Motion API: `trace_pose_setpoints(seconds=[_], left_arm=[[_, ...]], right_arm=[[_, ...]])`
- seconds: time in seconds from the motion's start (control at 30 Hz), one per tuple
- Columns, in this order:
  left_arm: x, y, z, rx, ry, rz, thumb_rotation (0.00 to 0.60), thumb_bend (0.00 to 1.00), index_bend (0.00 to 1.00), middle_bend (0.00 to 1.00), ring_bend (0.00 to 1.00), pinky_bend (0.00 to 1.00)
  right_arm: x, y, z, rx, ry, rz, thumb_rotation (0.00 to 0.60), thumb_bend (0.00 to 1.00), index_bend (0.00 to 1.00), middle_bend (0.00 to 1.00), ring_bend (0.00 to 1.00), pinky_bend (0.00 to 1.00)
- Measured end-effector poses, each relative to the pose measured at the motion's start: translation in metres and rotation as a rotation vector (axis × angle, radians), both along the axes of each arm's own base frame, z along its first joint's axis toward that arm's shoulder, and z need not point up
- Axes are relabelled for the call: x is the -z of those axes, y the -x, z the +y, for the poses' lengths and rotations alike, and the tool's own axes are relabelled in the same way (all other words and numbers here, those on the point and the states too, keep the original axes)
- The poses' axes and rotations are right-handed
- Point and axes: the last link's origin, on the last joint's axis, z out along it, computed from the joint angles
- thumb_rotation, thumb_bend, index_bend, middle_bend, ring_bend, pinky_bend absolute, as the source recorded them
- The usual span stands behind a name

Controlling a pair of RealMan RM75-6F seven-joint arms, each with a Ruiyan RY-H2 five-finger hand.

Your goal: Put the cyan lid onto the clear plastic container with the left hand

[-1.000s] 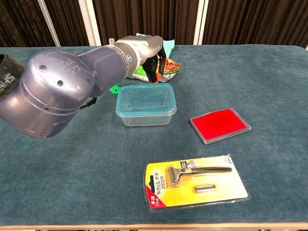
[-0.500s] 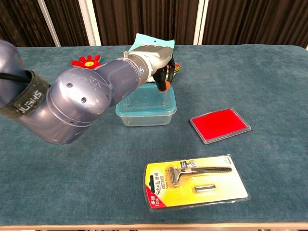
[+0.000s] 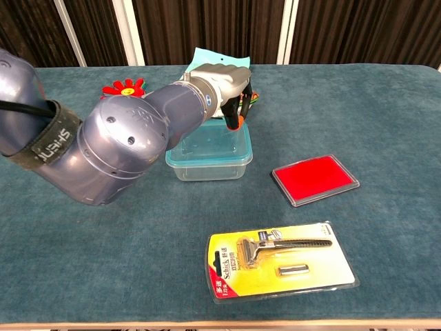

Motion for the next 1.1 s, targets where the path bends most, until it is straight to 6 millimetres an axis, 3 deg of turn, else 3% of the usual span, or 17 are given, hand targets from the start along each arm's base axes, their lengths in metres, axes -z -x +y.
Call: trace_pose_setpoints(seconds=[1.1], left_arm=[[0.015,0.005,-0.001,0.026,-0.031,0.091,0.6,0.51,0.61,0.53,0.27,0.19]], right_arm=[[0.0,0.001,0.0,0.004,0.002,-0.005,0.6,0.41,0.03,0.0,0.0,0.0]])
